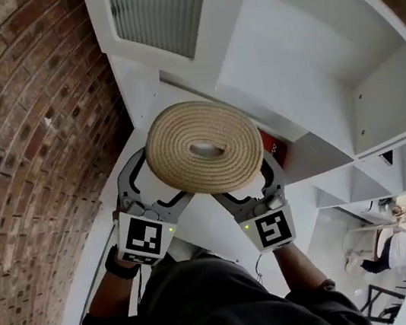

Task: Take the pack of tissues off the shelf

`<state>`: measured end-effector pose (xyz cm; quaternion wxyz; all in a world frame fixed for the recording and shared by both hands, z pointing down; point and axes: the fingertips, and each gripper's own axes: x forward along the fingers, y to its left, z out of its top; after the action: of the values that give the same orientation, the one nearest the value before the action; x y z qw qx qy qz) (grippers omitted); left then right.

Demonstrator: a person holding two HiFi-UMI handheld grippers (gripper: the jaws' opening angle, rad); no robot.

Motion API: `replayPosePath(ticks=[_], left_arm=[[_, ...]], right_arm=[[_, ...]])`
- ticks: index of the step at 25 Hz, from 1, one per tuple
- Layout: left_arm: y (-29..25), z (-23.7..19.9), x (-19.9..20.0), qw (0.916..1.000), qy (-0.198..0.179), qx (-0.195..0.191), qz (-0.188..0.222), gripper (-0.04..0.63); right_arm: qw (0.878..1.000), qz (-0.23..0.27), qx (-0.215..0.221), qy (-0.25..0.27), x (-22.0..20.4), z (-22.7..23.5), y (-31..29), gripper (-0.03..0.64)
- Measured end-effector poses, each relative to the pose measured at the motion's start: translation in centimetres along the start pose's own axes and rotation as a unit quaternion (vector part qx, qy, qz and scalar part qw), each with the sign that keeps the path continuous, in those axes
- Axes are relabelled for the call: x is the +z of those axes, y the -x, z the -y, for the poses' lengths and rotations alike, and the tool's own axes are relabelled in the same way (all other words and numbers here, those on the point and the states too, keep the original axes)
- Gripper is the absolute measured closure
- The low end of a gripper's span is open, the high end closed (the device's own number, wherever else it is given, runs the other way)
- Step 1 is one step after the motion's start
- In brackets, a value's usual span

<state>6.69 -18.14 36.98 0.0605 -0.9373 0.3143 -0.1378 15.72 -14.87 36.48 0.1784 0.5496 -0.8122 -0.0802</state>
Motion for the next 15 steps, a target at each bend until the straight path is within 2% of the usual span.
replayPosePath(ticks=[6,12,15], left_arm=[[0.5,-3.5,-9.0,0.9971,0.044,0.048,-0.041,0.104],[0.5,-5.7,-18.3,0.989,0.076,0.084,-0.095,0.104],[0.3,-6.6,-21.9,0.9844,0.096,0.099,-0.11,0.104]], right_arm=[[0.998,-0.006,0.068,0.0,-4.8,-5.0,-6.7,0.112],[0.991,-0.016,0.133,-0.02,-11.0,-9.8,-12.6,0.112],[0.987,-0.02,0.159,-0.024,-13.5,-11.7,-15.0,0.112]])
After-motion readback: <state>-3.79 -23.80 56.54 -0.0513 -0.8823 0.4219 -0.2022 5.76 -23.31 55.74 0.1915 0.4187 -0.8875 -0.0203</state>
